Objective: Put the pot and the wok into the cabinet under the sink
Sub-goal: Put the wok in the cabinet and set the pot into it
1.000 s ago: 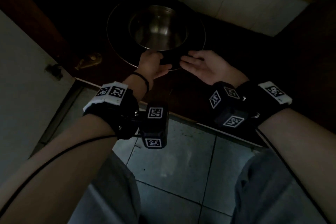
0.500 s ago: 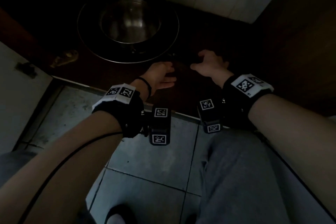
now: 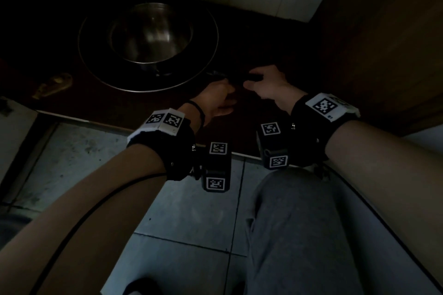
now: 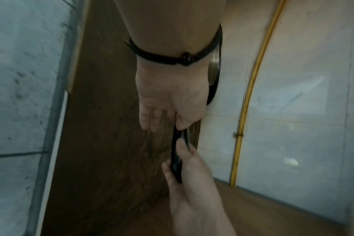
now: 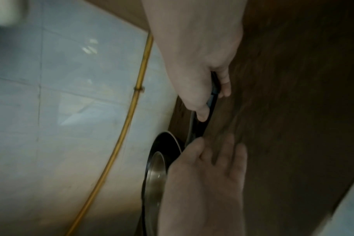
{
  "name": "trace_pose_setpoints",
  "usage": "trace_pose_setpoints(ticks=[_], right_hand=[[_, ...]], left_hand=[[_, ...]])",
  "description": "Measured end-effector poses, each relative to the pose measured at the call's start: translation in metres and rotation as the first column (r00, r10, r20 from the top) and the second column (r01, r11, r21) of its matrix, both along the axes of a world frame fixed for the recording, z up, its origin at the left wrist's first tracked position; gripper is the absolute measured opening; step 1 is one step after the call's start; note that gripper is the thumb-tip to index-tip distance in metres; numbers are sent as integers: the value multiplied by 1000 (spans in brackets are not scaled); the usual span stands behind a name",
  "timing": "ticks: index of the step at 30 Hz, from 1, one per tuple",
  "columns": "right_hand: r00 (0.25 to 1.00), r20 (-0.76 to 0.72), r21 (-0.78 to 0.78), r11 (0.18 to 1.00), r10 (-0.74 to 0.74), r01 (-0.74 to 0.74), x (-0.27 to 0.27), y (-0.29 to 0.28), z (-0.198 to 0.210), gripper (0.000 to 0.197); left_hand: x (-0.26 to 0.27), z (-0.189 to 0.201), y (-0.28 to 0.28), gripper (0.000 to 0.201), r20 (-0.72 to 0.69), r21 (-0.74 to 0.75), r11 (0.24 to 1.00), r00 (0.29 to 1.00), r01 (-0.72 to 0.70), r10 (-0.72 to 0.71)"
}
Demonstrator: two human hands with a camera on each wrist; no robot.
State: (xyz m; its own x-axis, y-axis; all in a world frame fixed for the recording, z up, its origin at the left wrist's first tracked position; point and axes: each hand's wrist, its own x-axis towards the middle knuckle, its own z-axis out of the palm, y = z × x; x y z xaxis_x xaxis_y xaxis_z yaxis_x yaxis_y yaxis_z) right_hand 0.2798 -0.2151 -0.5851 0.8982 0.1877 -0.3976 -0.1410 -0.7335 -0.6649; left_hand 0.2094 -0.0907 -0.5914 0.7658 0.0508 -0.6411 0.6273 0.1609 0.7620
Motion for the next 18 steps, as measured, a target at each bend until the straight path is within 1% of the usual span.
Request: trace_pose_setpoints(ticks=[6,9,12,15,18], right_hand=[[997,30,-61,996,-70,72,11,-41,-6,44],[994,45,-73,992,-100,103,16,-47,-6,42],[989,80,-74,989,-123,128,18,-42,-1,36],[991,100,-71,993,-86,93,16,-29,3,38],[992,123,-18,1000,1,1,10,-5,17,42]], left_hand=[[12,-1,-32,45,6,-34,994,995,99,-99],[16,-3,-42,49,3,-67,994,997,82,-82],[19,-2,-43,49,31,-109,992,998,59,-56],[15,2,-34,48,48,-94,994,998,52,-48],[5,2,-17,42,30,-84,995,998,54,-51]])
